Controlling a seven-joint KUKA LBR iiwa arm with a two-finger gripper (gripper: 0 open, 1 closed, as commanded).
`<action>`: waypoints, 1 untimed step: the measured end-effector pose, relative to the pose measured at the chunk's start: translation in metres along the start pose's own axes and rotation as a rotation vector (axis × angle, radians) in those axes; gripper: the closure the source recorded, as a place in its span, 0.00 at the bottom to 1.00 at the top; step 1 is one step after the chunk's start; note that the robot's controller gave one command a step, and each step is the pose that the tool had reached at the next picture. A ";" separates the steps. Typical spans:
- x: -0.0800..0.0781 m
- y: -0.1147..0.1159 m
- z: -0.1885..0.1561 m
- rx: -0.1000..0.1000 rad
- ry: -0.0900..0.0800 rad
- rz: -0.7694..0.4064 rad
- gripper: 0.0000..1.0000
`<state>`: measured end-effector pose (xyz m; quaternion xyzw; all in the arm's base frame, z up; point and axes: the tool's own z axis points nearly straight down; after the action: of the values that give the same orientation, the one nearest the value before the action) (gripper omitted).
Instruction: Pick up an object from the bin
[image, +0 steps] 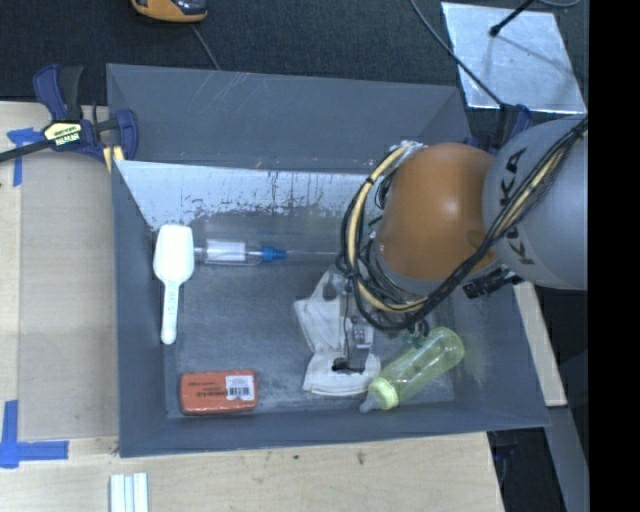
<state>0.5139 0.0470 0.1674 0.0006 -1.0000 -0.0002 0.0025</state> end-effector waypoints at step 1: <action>-0.002 0.000 -0.004 0.000 -0.008 0.002 0.00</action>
Offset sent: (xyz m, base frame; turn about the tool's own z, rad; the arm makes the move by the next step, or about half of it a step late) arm 0.0607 -0.0247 -0.0974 -0.3147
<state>0.5158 0.0468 0.1711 -0.0002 -1.0000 -0.0004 -0.0014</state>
